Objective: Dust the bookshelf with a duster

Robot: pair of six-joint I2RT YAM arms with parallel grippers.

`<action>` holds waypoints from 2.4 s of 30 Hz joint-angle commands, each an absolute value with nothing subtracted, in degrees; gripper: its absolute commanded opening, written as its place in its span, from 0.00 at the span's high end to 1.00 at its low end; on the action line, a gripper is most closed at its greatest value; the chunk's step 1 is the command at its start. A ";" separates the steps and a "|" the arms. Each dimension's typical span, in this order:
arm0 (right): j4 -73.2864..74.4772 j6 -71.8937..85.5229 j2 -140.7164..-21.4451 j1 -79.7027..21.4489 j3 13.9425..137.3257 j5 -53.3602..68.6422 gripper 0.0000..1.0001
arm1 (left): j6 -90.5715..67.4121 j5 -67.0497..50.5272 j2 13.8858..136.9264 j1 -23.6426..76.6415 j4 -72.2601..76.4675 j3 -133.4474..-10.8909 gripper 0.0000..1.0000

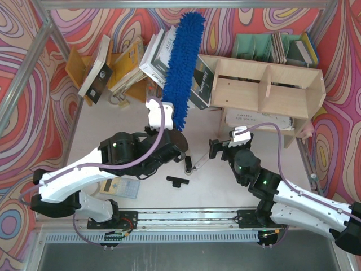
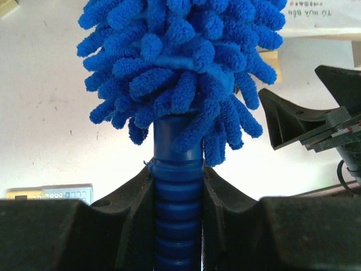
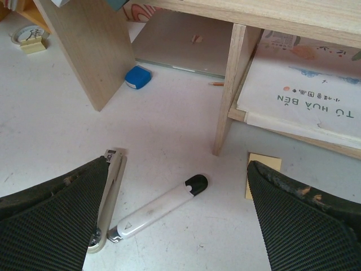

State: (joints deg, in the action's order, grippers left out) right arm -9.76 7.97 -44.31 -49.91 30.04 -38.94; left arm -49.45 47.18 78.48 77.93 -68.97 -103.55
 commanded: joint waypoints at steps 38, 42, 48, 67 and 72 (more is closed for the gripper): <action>1.61 -5.87 -36.06 -49.92 48.74 -44.71 0.01 | -50.31 43.98 77.88 77.62 -65.07 -98.09 1.00; 1.89 -5.86 -36.50 -49.86 49.13 -46.15 0.01 | -51.60 40.12 77.76 77.69 -63.51 -95.64 1.00; 1.12 -6.42 -36.05 -49.90 48.66 -47.03 0.01 | -50.65 35.65 79.62 77.69 -59.99 -94.09 1.00; -1.90 -9.48 -34.22 -49.92 47.06 -49.32 0.01 | -43.14 44.93 69.77 73.04 -59.27 -91.23 1.00; -2.31 -10.01 -33.42 -49.91 46.59 -49.25 0.01 | -40.07 41.27 69.04 73.01 -53.25 -88.51 1.00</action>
